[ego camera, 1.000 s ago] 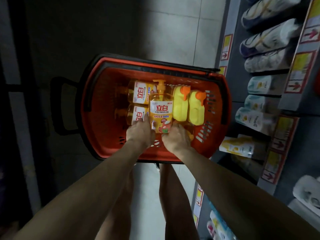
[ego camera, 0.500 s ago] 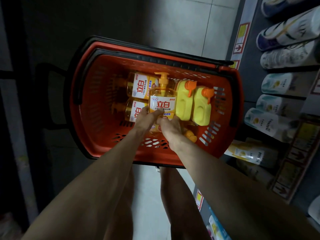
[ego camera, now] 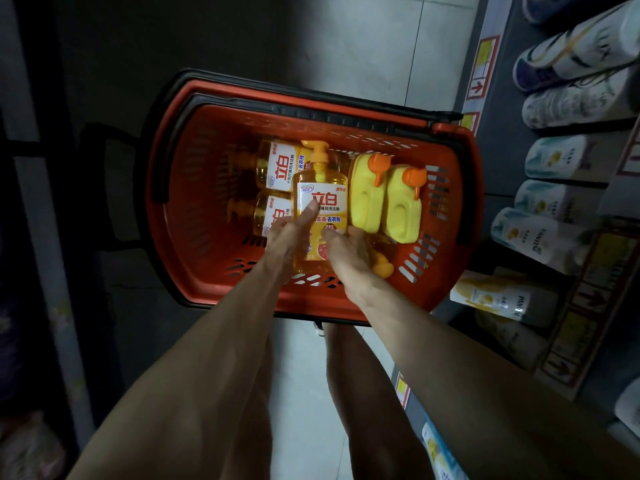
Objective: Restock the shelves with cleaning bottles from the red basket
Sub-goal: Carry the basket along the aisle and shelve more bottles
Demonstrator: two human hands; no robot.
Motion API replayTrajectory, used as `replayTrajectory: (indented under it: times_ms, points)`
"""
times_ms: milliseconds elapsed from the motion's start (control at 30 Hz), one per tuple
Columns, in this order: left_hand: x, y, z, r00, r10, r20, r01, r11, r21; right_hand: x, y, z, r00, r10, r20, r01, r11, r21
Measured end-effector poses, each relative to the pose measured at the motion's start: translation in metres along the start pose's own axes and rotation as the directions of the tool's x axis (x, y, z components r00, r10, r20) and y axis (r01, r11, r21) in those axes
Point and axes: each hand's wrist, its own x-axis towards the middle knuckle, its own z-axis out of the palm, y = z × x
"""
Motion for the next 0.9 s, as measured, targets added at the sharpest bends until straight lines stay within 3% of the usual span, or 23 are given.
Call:
replayTrajectory:
  times_ms: [100, 233, 500, 767, 900]
  points:
    - [-0.007, -0.008, -0.010, 0.999, 0.009, 0.047, -0.004, 0.994, -0.109, -0.007, -0.007, -0.013, 0.997, -0.073, -0.005, 0.073, 0.997, -0.041]
    - [-0.057, 0.009, -0.015, 0.986, 0.052, 0.160, -0.012, 0.971, -0.240, -0.026, -0.023, -0.040, 0.983, -0.095, 0.155, 0.087, 0.995, 0.056]
    - [-0.153, 0.043, -0.025, 0.978, 0.124, 0.167, -0.086, 0.972, -0.220, -0.085, -0.051, -0.077, 0.859, -0.155, 0.488, 0.066, 0.978, 0.196]
    - [-0.282, 0.093, -0.054, 0.966, 0.218, 0.136, -0.193, 0.965, -0.179, -0.206, -0.093, -0.108, 0.777, -0.260, 0.573, 0.116, 0.954, 0.276]
    - [-0.356, 0.126, -0.072, 0.944, 0.295, 0.148, -0.271, 0.949, -0.163, -0.277, -0.120, -0.120, 0.774, -0.318, 0.548, 0.170, 0.938, 0.304]
